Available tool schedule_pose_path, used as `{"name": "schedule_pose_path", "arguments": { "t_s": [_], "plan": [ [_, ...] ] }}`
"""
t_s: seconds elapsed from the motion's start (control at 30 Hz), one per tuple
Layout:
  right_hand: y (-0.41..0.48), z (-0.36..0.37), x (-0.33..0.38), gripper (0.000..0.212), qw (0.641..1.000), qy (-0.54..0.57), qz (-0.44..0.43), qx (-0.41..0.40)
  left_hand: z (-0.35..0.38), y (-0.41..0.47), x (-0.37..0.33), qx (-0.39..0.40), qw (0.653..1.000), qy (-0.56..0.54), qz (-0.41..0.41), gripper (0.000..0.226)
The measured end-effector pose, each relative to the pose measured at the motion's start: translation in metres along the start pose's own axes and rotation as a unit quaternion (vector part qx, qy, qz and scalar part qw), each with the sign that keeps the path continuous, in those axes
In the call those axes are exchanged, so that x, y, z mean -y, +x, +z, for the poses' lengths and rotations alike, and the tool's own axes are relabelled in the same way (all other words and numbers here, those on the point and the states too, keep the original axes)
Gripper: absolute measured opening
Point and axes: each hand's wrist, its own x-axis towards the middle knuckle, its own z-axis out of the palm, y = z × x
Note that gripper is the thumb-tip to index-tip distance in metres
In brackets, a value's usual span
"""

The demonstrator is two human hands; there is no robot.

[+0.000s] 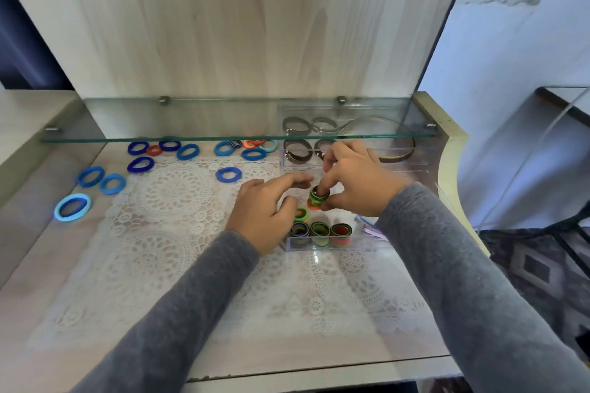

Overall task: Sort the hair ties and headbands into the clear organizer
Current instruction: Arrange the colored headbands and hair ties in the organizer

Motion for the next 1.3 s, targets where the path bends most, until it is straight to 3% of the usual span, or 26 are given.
{"name": "schedule_pose_path", "arguments": {
  "t_s": [0.13,0.3,0.57,0.7,1.3],
  "plan": [
    [0.000,0.010,-0.008,0.021,1.000,0.001,0.012,0.011,0.002,0.002,0.008,-0.031,0.996,0.061,0.061,0.041],
    [0.007,0.020,-0.010,0.026,0.999,0.014,0.009,0.038,0.005,-0.001,0.020,-0.019,0.992,0.055,0.113,0.038],
    [0.007,0.020,-0.004,0.025,0.997,-0.021,0.009,0.080,0.005,-0.005,0.022,-0.026,0.991,0.043,0.128,0.038],
    [0.004,0.015,0.002,0.042,0.994,-0.033,0.017,0.104,0.004,-0.004,0.023,-0.024,0.991,0.027,0.128,0.037],
    [-0.006,0.021,0.020,0.040,0.992,-0.049,0.036,0.111,0.003,-0.008,0.025,0.082,0.983,0.032,0.161,0.039]
  ]
}}
